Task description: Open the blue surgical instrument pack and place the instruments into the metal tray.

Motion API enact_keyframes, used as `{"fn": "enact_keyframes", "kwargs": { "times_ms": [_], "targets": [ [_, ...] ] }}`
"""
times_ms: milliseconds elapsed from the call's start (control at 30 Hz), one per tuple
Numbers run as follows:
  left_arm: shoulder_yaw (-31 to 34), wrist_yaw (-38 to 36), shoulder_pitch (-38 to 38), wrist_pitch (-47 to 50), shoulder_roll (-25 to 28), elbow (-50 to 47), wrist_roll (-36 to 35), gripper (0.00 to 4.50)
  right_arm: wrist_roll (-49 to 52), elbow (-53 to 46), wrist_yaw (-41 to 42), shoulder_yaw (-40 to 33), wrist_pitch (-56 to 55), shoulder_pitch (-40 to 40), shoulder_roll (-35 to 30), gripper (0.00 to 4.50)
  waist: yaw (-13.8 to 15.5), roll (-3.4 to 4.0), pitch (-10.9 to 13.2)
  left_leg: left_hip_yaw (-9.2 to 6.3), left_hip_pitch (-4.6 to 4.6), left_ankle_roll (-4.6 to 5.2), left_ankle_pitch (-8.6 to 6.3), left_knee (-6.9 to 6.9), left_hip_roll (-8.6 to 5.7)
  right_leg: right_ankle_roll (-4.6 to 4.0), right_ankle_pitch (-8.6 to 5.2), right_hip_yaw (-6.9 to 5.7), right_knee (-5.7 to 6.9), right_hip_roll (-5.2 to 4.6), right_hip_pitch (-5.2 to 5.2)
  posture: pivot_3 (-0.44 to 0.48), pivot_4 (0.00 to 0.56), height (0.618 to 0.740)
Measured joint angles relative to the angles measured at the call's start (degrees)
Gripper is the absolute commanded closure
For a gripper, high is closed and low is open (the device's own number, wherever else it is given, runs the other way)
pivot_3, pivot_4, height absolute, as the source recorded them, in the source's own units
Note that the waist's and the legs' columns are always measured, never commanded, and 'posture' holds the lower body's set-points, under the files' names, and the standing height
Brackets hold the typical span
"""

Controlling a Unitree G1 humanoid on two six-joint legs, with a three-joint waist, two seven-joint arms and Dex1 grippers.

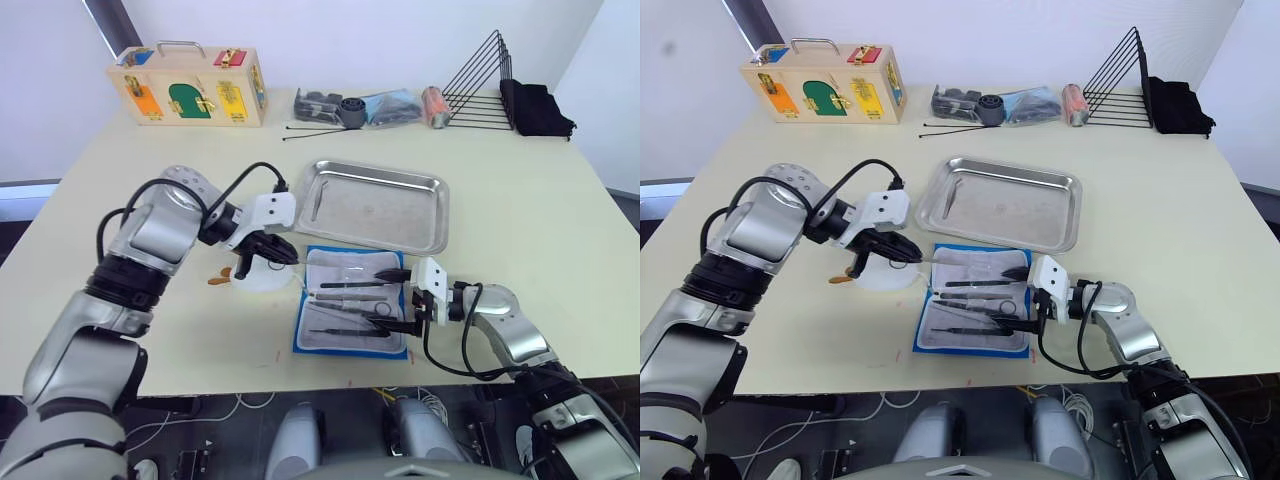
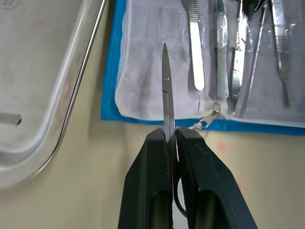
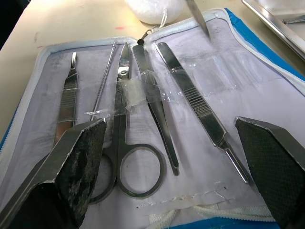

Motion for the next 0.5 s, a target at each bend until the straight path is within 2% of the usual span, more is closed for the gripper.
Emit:
{"fn": "enact_keyframes", "kwargs": {
  "times_ms": [233,333,500],
  "targets": [
    [3.2,1.4,-0.22,5.17,-0.62,-0.06,-4.07,4.46,0.0,0.03,0.0,-0.02,0.0,0.02,0.04,0.0,0.02,-0.03,-0.01,-0.02,0.0,0.0,0.0,0.0,0.01,0.0,0.0,-0.02,0.0,0.0,0.0,0.0,0.15,0.74],
    [6.73,6.83,-1.25,9.25,-4.53,-0.2,-5.65,4.46,0.0,0.07,-0.01,-0.02,-0.01,0.05,0.06,0.0,0.02,-0.09,-0.03,-0.01,0.0,0.0,0.0,0.01,0.01,0.01,0.0,-0.01,0.01,0.0,0.01,0.0,0.15,0.74],
    [9.72,21.08,-1.57,16.31,-13.04,-2.34,-5.93,4.46,0.0,0.07,0.0,-0.02,-0.04,0.05,0.13,0.0,-0.02,-0.1,-0.04,-0.02,0.0,0.0,0.0,0.01,0.01,0.02,0.01,0.0,0.02,0.0,0.01,0.0,0.15,0.74]
  ]
}}
